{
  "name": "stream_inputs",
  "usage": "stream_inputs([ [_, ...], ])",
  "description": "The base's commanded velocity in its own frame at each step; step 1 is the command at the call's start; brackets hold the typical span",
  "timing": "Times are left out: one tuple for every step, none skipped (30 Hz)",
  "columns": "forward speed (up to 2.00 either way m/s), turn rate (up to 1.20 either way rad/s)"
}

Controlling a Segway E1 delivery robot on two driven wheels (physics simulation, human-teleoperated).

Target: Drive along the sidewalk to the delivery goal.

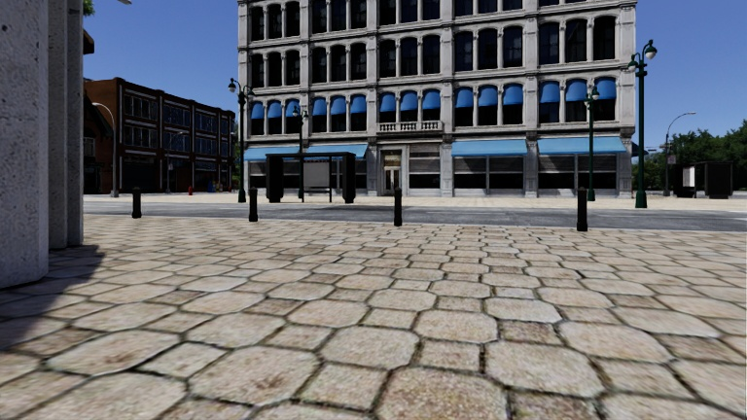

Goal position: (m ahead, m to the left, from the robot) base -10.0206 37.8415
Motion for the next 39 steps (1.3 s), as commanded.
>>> stream_inputs([
  [0.00, 0.00],
  [0.00, 0.00],
  [0.00, 0.00],
  [0.00, 0.00],
  [0.00, 0.00],
  [0.00, 0.00],
  [0.00, 0.00],
  [0.00, 0.00],
  [0.00, 0.00],
  [0.00, 0.00],
  [0.00, 0.00],
  [0.00, 0.00],
  [0.00, 0.00],
  [0.00, 0.00],
  [0.00, 0.00],
  [0.00, 0.00],
  [0.00, 0.00],
  [0.00, 0.00],
  [0.00, 0.00],
  [0.00, 0.00],
  [0.00, 0.00],
  [0.00, 0.00],
  [0.00, 0.00],
  [0.00, 0.00],
  [0.00, 0.00],
  [0.00, 0.00],
  [0.00, 0.00],
  [0.00, 0.00],
  [0.00, 0.00],
  [0.00, 0.00],
  [0.01, 0.00],
  [0.06, 0.00],
  [0.06, 0.00],
  [0.11, 0.00],
  [0.15, 0.00],
  [0.19, 0.00],
  [0.26, 0.00],
  [0.26, 0.00],
  [0.34, 0.00],
])
